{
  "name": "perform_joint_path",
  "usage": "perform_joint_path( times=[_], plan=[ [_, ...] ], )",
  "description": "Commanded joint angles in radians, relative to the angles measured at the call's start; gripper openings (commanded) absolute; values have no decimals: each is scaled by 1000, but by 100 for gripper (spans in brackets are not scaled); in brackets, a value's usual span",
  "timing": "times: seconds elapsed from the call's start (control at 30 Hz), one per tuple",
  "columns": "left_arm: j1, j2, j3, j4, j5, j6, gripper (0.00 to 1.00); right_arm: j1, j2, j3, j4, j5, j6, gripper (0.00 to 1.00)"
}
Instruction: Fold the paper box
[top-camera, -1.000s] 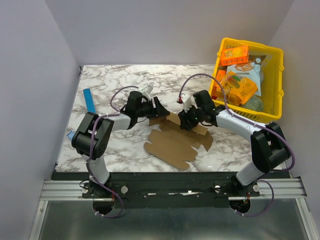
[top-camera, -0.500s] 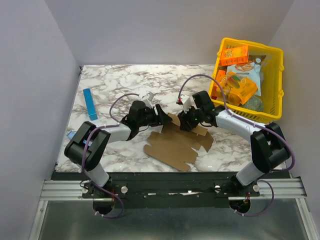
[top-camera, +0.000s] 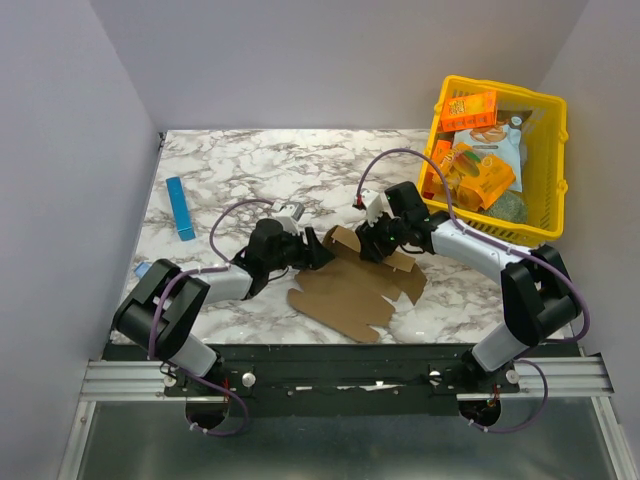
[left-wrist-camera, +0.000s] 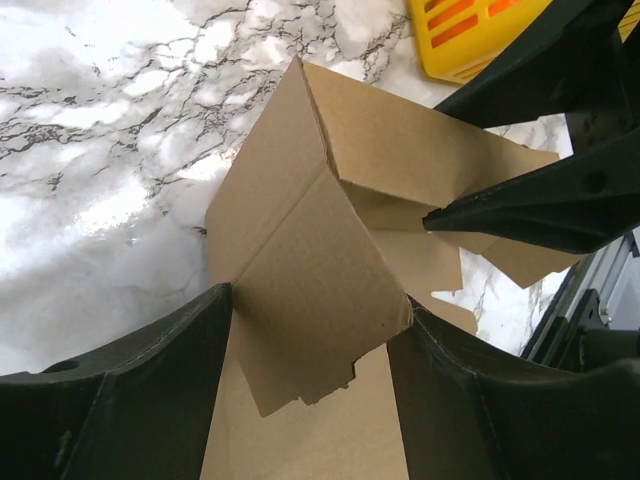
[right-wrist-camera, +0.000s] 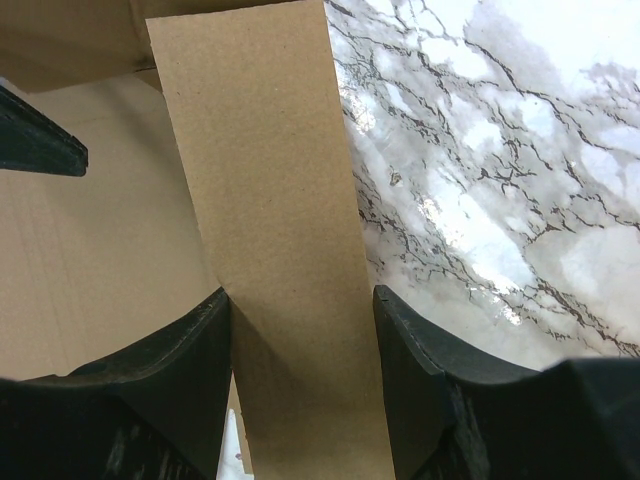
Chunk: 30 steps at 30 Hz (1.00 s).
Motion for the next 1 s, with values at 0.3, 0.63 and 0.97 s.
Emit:
perform_joint_path(
  times=[0.3, 0.63, 0.97],
  plan=[
    [-23, -32, -12, 17, -131, 203, 49, 35, -4, 4, -69, 69, 3, 54],
    [-91, -45, -2, 12, -227, 351, 50, 35, -13, 21, -89, 53, 0, 70],
    [-217, -45, -13, -22, -438, 451, 29, 36, -2, 49, -95, 65, 0, 68]
  ],
)
